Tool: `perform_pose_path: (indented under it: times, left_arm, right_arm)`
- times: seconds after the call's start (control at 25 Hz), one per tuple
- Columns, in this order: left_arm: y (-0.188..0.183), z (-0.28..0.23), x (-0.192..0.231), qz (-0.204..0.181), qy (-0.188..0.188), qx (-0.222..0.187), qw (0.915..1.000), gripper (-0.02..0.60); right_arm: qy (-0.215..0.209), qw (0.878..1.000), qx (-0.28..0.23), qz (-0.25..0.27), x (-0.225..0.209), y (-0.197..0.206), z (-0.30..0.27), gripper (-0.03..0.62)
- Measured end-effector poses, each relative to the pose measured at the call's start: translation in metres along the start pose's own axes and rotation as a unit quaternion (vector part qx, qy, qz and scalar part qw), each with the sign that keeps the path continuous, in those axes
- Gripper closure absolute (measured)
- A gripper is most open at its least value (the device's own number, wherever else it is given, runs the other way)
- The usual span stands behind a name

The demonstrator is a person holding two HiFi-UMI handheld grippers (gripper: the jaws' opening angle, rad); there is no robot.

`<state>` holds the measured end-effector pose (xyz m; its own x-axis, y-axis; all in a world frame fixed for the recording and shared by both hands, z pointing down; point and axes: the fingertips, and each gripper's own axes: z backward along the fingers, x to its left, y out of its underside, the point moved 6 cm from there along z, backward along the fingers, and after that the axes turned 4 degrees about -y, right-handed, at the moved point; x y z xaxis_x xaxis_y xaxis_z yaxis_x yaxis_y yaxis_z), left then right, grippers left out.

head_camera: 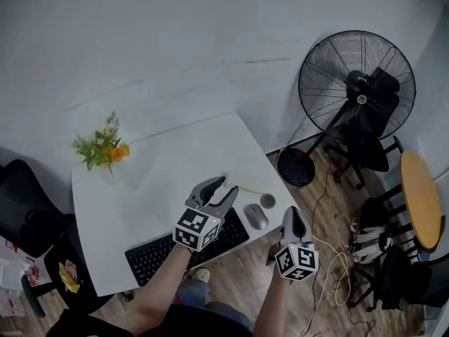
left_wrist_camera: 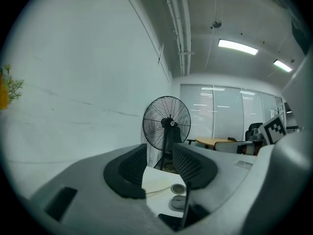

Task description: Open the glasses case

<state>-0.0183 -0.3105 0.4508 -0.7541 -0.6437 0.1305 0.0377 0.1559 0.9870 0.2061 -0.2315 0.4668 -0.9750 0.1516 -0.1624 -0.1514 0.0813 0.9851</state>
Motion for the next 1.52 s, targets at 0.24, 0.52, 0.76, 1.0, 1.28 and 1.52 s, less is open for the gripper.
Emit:
perform_pose_path:
  times: [0.24, 0.52, 0.76, 1.0, 1.28, 1.52]
  left_arm:
    - [0.005, -0.022, -0.005, 0.001, 0.000, 0.011, 0.9999, 0.426]
    - [0.009, -0.049, -0.016, -0.006, -0.012, 0.021, 0.9997, 0.426]
    - [0.027, -0.082, -0.026, -0.085, 0.000, 0.067, 0.9941, 0.426]
    - [0.060, -0.115, -0.037, -0.192, 0.043, 0.146, 0.9696, 0.426]
    - [0.104, -0.148, -0.043, -0.319, 0.080, 0.245, 0.9119, 0.426]
    - [0.142, -0.170, -0.050, -0.467, 0.105, 0.297, 0.8259, 0.422]
  right_arm:
    - [0.006, 1.000, 0.002, -0.005, -0.022, -0.002, -0.002, 0.582]
    - [-0.016, 1.000, 0.013, -0.006, -0.047, -0.007, -0.020, 0.580]
    - [-0.029, 0.999, 0.023, -0.006, -0.059, -0.003, -0.029, 0.580]
    - [-0.033, 0.999, 0.036, -0.003, -0.066, 0.002, -0.033, 0.582]
    - [-0.033, 0.998, 0.044, -0.005, -0.080, 0.005, -0.034, 0.582]
    - [-0.037, 0.998, 0.051, -0.004, -0.085, 0.010, -0.040, 0.582]
